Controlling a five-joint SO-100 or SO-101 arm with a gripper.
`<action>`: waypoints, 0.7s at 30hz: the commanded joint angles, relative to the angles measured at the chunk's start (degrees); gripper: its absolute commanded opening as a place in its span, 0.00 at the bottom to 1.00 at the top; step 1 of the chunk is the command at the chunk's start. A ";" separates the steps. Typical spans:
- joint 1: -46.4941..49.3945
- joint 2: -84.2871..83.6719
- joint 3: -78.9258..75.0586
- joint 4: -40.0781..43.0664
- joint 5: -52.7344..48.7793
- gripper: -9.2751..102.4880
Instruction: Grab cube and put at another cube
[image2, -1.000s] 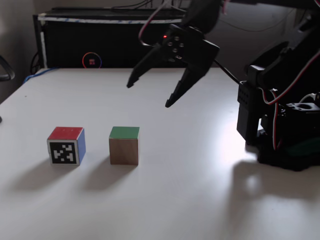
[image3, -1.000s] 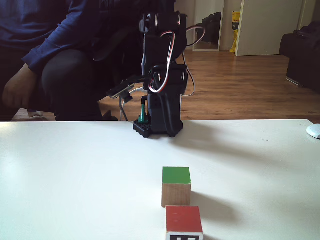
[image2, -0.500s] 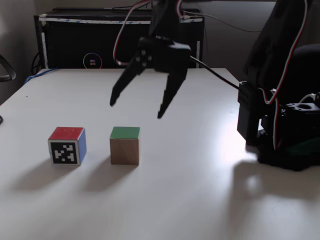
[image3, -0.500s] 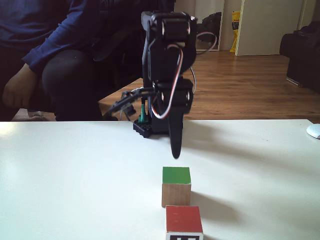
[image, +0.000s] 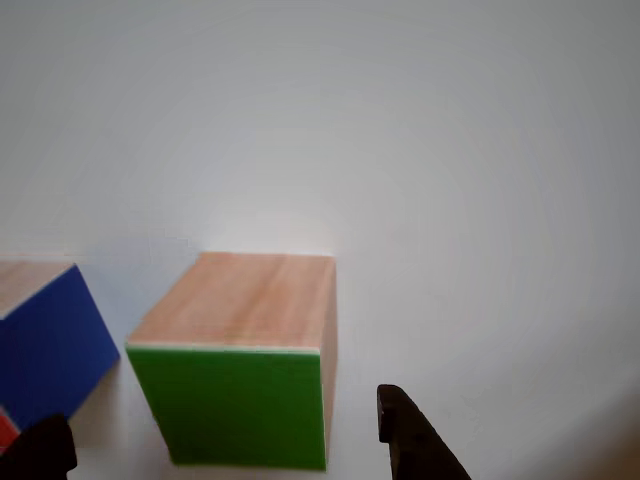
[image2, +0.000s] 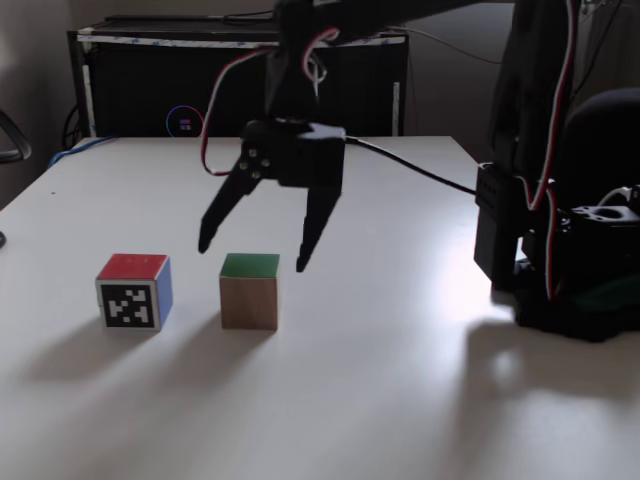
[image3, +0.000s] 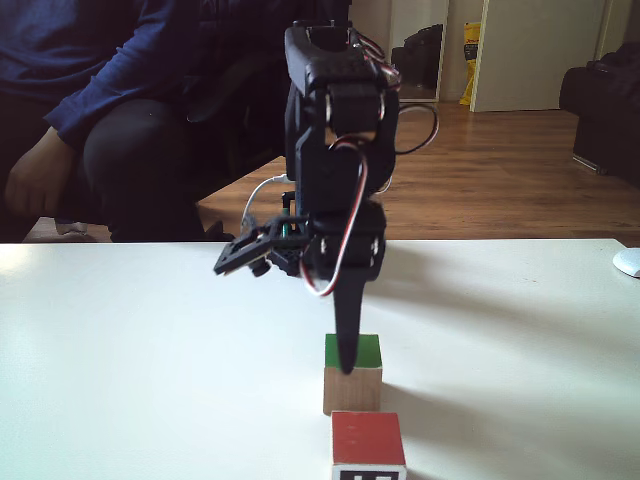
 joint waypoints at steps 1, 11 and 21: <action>0.00 -1.05 -2.72 -1.49 0.70 0.50; -2.02 -4.83 -3.34 -3.87 2.29 0.49; -2.90 -5.98 -4.57 -3.69 3.34 0.44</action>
